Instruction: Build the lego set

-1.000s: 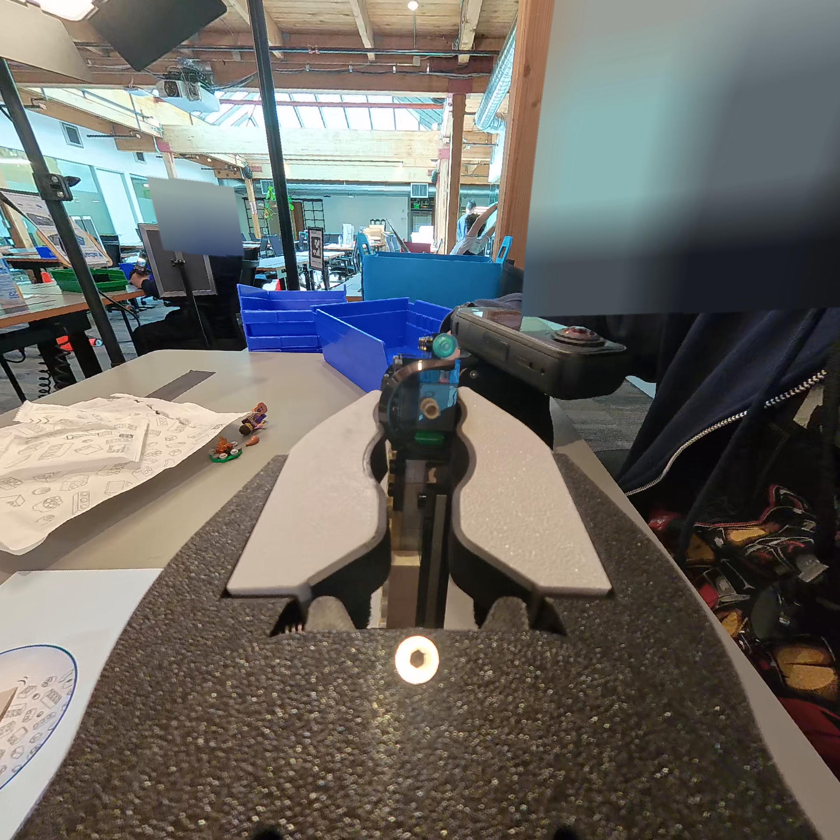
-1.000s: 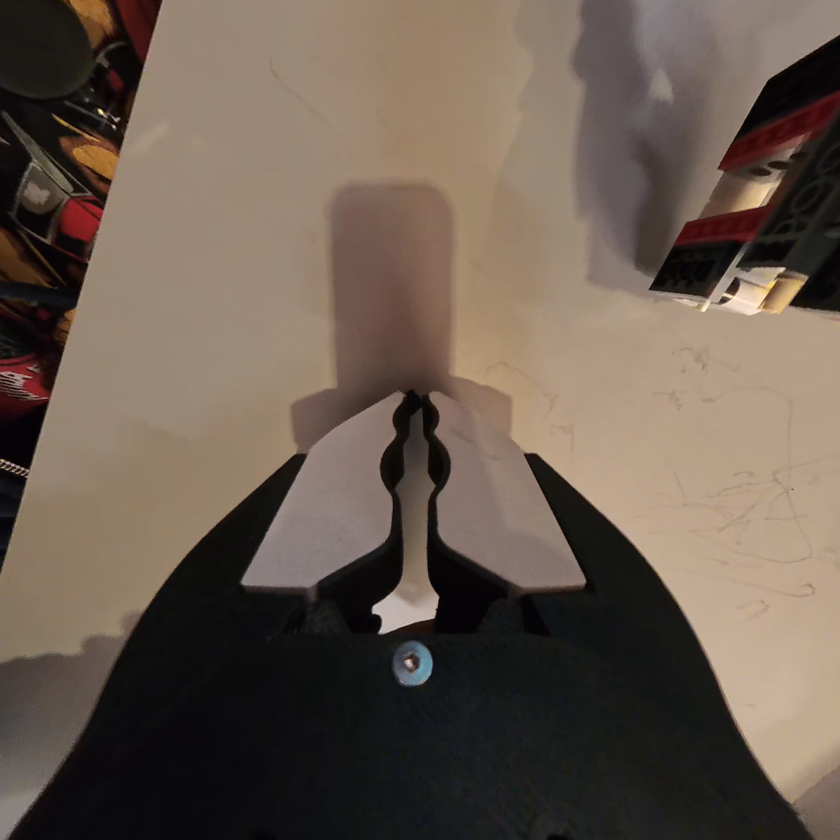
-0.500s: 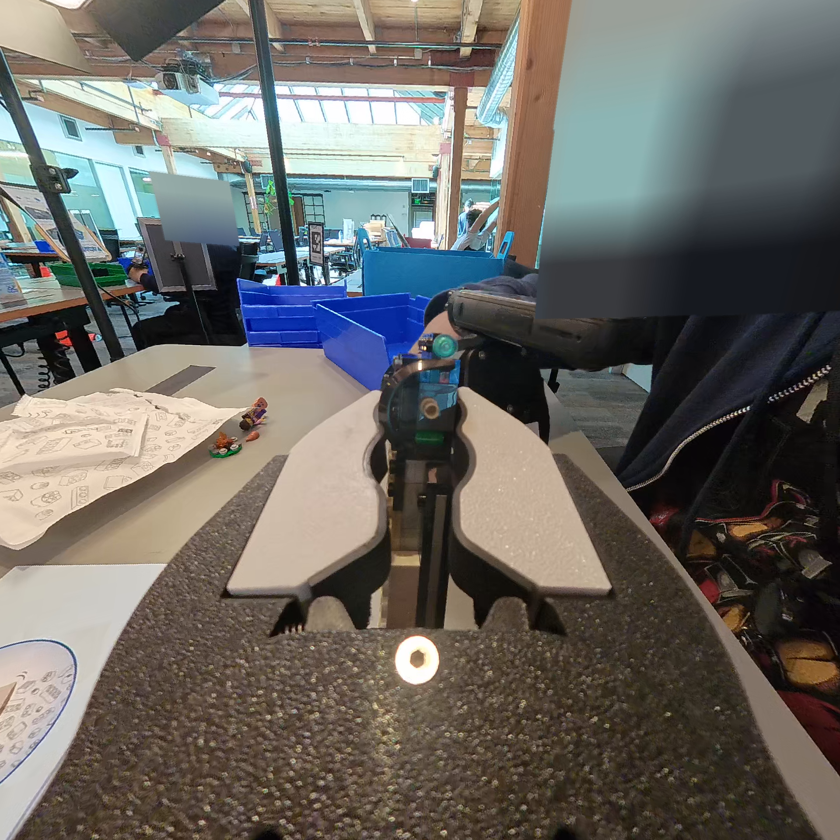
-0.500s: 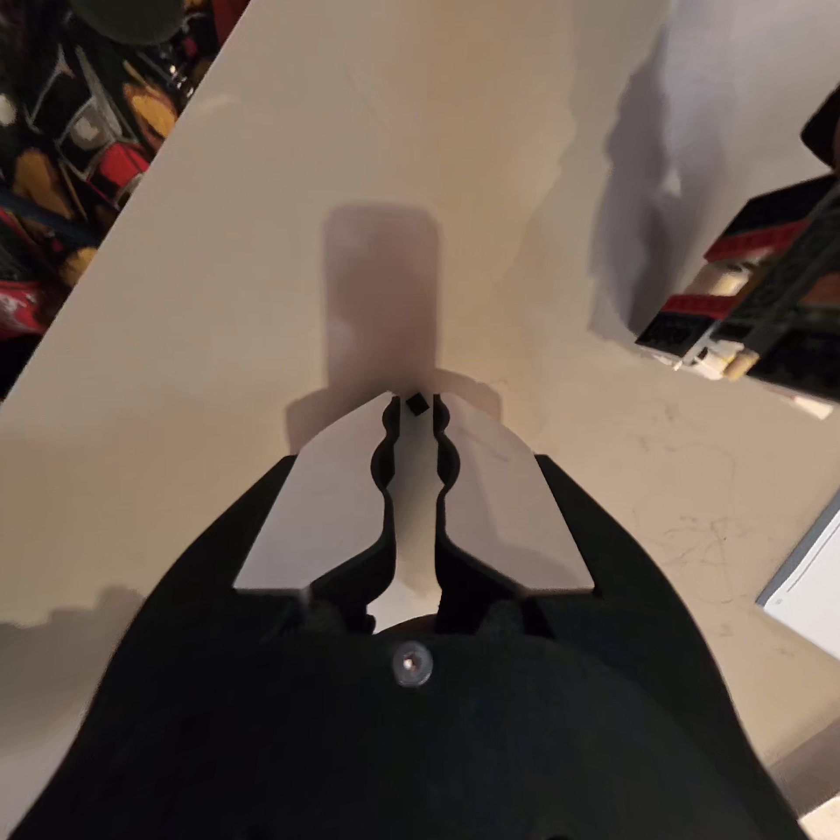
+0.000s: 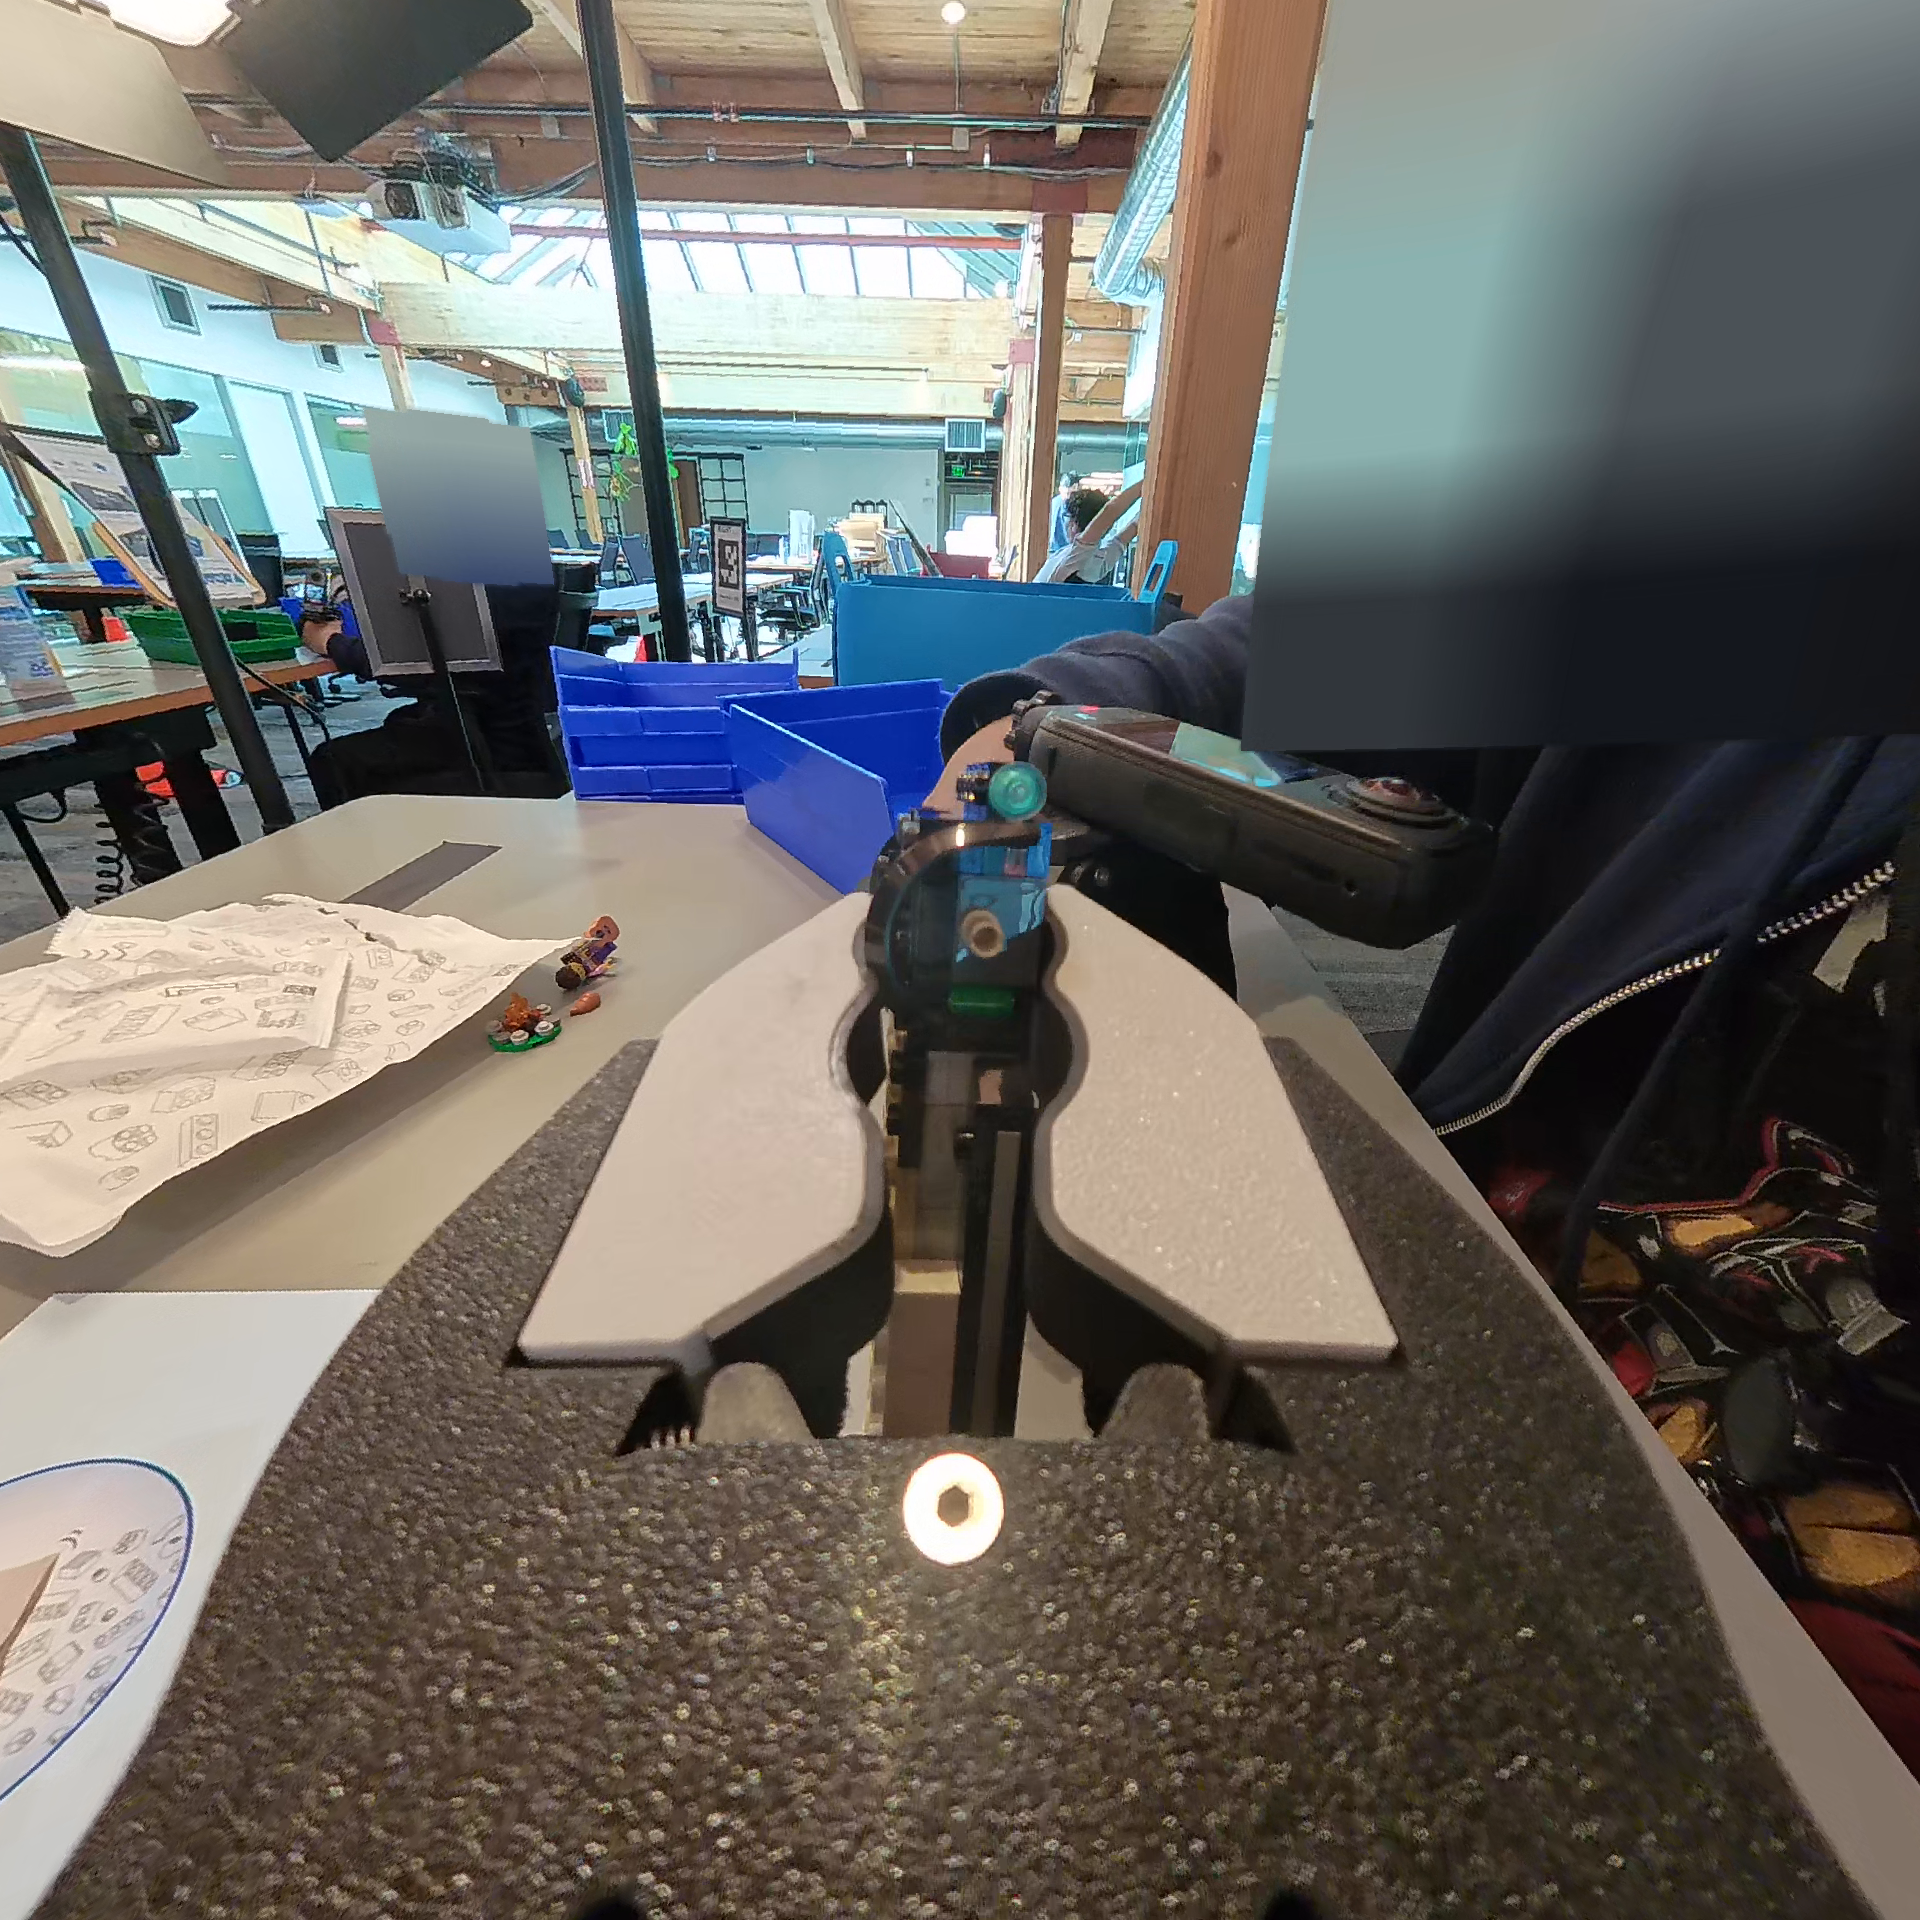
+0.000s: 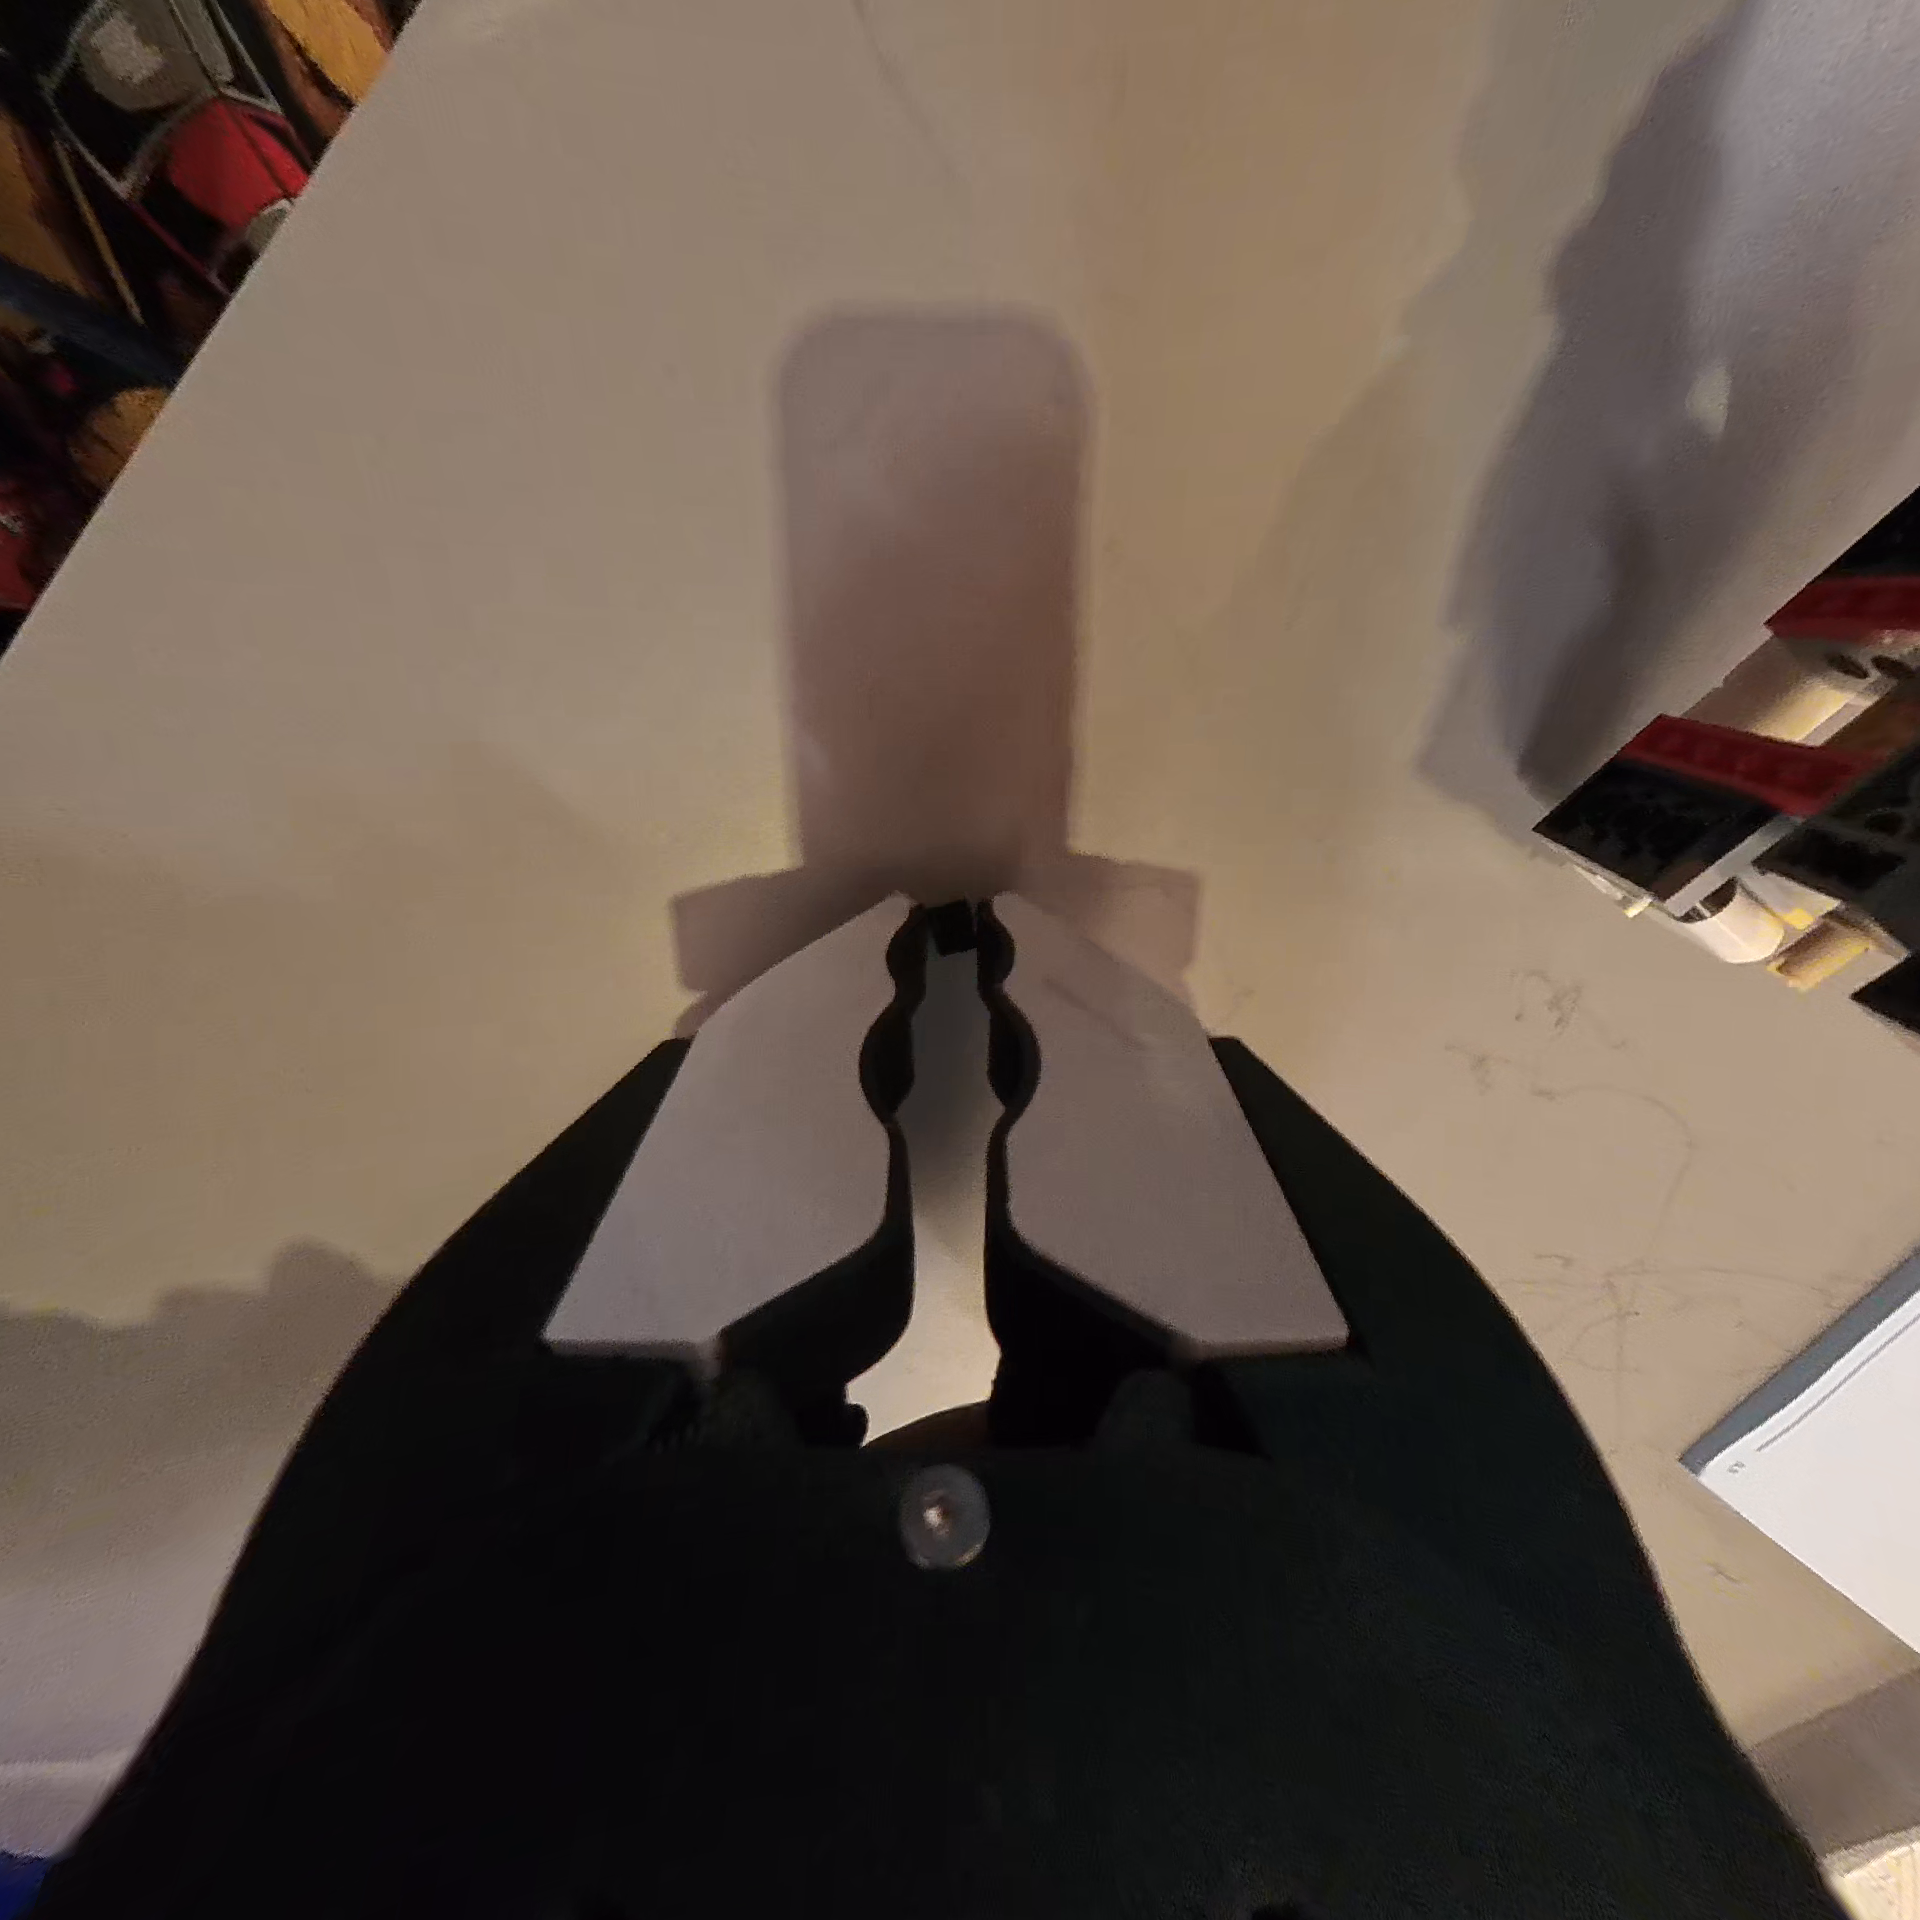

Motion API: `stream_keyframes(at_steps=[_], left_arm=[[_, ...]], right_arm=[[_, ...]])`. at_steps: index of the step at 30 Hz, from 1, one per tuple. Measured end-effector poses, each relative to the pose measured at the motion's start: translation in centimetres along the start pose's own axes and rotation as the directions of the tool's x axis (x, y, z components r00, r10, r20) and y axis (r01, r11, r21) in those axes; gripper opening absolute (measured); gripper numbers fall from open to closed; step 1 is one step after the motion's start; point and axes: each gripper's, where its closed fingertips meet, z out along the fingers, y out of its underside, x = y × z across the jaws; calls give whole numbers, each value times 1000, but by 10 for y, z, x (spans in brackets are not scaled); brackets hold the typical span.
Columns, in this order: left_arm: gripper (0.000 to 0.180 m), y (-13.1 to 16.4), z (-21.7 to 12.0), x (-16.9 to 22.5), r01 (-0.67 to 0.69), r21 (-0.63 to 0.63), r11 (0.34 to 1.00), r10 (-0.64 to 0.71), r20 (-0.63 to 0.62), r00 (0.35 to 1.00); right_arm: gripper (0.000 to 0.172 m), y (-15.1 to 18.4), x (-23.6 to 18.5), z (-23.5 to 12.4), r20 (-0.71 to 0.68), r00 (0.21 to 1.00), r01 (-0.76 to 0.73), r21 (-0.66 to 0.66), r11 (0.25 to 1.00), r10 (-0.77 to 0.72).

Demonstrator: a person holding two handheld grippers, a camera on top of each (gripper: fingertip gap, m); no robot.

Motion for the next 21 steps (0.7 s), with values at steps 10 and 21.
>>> stream_keyframes(at_steps=[10,21], left_arm=[[25,-1,-2,-3,21,23,1000,-21,5,1000],[25,-14,-12,-18,131,190,973,-139,24,990]], right_arm=[[8,4,14,-12,-156,961,-205,149,967,228],[7,-26,81,-150,-341,694,-183,769,613,634]])
